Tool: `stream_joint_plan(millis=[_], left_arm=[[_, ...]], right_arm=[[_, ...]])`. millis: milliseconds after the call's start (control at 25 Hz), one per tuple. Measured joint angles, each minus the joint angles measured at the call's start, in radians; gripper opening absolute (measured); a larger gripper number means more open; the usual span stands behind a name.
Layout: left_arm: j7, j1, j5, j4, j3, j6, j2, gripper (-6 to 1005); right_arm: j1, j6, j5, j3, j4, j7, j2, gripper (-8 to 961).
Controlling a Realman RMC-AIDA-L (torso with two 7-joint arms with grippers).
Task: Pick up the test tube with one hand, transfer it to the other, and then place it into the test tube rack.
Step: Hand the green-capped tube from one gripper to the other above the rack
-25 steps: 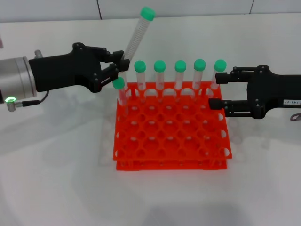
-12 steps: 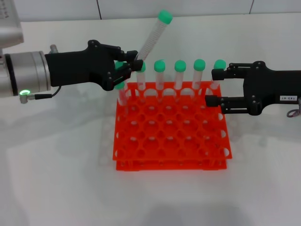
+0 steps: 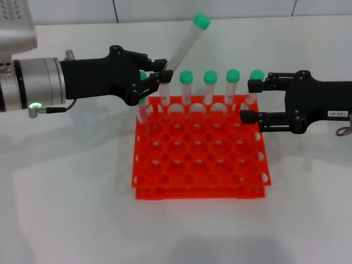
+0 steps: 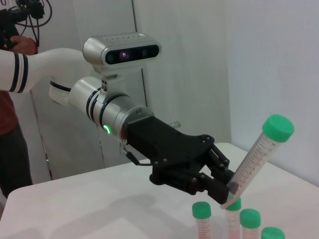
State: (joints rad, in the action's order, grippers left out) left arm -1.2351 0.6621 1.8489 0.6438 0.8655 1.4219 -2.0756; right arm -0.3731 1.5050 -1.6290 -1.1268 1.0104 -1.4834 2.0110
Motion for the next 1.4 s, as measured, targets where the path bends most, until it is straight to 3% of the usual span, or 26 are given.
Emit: stream_joint_plan(millis=[1160,1400], left_arm=[[0.069,-0.018,-0.035,-0.016,0.0,0.021,-0.003,180],[0.069,-0.018,-0.029,-0.021,0.0,0.02,-0.003,180]], right_arm=[[-0.004,-0.003,0.007,-0.004,-0.001,-0.001,0.0,692],[-0.033,-0.006,0.019,-0.006,-0.003,-0.002,0.002,691]])
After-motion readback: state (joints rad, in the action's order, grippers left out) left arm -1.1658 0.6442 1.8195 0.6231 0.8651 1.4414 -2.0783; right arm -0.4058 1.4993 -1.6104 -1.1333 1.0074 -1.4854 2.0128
